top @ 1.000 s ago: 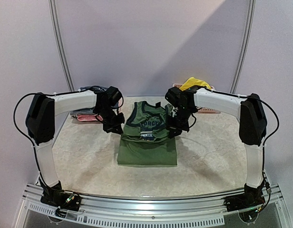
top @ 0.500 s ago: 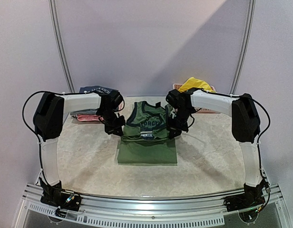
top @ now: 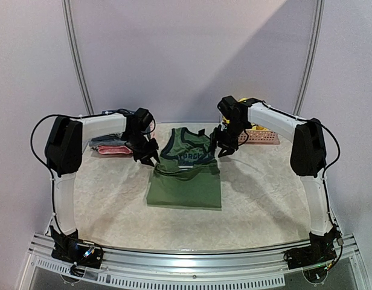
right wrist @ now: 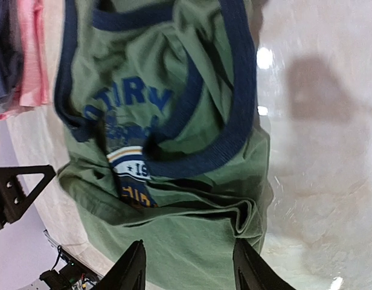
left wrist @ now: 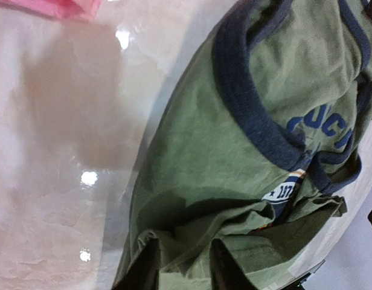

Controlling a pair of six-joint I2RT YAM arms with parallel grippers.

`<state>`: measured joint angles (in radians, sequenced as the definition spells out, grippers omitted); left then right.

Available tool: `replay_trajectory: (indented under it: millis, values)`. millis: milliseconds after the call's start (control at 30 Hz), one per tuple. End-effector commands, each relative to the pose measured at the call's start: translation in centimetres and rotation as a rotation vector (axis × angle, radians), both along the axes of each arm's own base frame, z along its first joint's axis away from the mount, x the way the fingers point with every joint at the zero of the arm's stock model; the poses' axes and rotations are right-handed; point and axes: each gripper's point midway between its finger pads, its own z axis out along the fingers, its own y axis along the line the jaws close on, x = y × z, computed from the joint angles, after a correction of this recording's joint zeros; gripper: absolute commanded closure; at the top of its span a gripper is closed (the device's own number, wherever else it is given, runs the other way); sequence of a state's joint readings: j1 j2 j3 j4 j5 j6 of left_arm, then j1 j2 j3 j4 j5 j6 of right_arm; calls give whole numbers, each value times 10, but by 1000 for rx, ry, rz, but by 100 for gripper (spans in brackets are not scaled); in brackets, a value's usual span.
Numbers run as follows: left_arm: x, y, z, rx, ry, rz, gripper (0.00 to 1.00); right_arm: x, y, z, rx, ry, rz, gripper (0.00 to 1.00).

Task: Fold and stack the mixed laundry pile
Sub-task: Fold the rectangle-folded tank top at the center of the board, then adjust the rectangle-folded tank top at the center of the board.

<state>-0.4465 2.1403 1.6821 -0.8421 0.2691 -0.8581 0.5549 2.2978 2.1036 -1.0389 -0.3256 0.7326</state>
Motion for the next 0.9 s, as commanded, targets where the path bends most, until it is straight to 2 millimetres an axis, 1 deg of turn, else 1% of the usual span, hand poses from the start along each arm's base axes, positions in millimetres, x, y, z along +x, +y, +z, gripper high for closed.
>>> replay_trajectory:
  millis: [0,67,100,133,167,200,233,267,300,367,400,467,533,600,667,767,867]
  values:
    - [19,1,41,-58,-98,48,64,9,3,34,48,-75,27,49]
    - [18,5,55,-56,-134,48,54,3,4,43,58,-93,49,49]
    - [16,6,59,-51,-145,39,52,-2,5,44,57,-101,69,49]
    - [13,8,63,-43,-156,23,51,-9,5,49,62,-115,85,49]
    - [8,9,66,-26,-171,-13,51,-17,8,51,64,-125,110,49]
    - [3,9,68,-12,-183,-53,54,-25,11,49,63,-128,134,50]
    - [-2,7,71,-1,-199,-97,56,-33,13,51,69,-135,152,50]
    - [-9,5,72,8,-217,-149,58,-43,16,46,72,-128,175,52]
    - [-16,1,71,9,-225,-200,60,-52,21,45,86,-131,199,53]
    - [-31,-7,66,2,-228,-293,65,-73,30,35,112,-115,246,56]
    - [-38,-13,64,-10,-229,-335,68,-81,38,34,137,-118,270,58]
    - [-54,-25,58,-38,-223,-415,71,-98,50,26,160,-98,310,63]
    - [-73,-41,52,-91,-208,-500,72,-113,61,18,182,-72,344,68]
    - [-89,-51,45,-118,-188,-562,73,-124,70,6,191,-43,365,74]
    - [-104,-57,35,-131,-160,-604,74,-132,77,-5,208,-16,373,80]
    - [-117,-58,22,-128,-129,-634,77,-141,81,-21,225,22,368,85]
    - [-125,-57,10,-123,-104,-644,77,-147,79,-36,228,56,356,87]
